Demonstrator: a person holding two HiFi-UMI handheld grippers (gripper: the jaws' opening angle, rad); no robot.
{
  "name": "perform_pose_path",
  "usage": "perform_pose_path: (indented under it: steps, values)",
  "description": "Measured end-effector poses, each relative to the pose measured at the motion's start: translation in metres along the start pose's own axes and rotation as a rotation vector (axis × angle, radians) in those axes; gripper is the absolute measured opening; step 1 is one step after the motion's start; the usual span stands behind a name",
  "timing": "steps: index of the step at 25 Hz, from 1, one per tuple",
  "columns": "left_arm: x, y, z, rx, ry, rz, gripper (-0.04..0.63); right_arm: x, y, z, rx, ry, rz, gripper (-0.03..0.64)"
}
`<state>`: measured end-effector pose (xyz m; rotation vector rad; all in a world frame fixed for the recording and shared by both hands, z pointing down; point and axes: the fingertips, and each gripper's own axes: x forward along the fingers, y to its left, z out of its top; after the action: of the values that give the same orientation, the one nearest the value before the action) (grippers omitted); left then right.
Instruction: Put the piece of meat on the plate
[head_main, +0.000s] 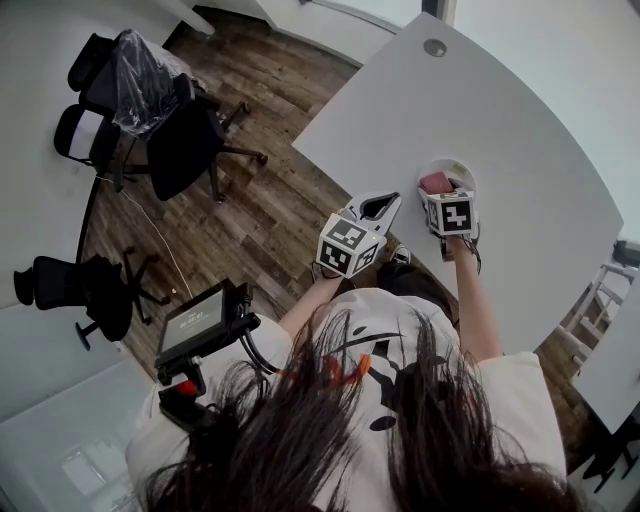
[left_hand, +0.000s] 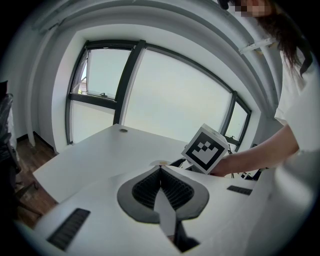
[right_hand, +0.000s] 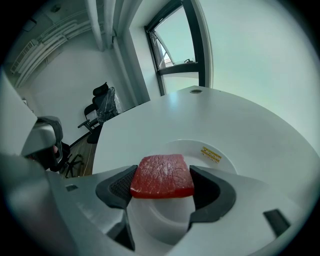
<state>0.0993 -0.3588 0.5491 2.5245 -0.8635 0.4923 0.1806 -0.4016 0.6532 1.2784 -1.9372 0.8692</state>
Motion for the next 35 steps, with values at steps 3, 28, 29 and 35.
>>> perform_pose_path:
  steps: [3, 28, 29, 35]
  values:
    - [0.0001, -0.0001, -0.0001, 0.001, 0.001, -0.001, 0.006, -0.0004, -0.0005, 0.0011, -0.004, -0.004, -0.001, 0.305]
    - [-0.0006, -0.0012, -0.0019, -0.002, 0.008, -0.003, 0.006, -0.0011, 0.0001, 0.0009, -0.044, 0.016, 0.017, 0.307]
    - [-0.0008, -0.0005, -0.0019, -0.003, 0.008, -0.002, 0.006, 0.0004, 0.0006, 0.0005, -0.042, 0.016, 0.024, 0.307]
    - [-0.0024, 0.0019, -0.0029, -0.003, 0.010, 0.006, 0.006, 0.0032, 0.0059, -0.0006, -0.047, 0.036, 0.037, 0.356]
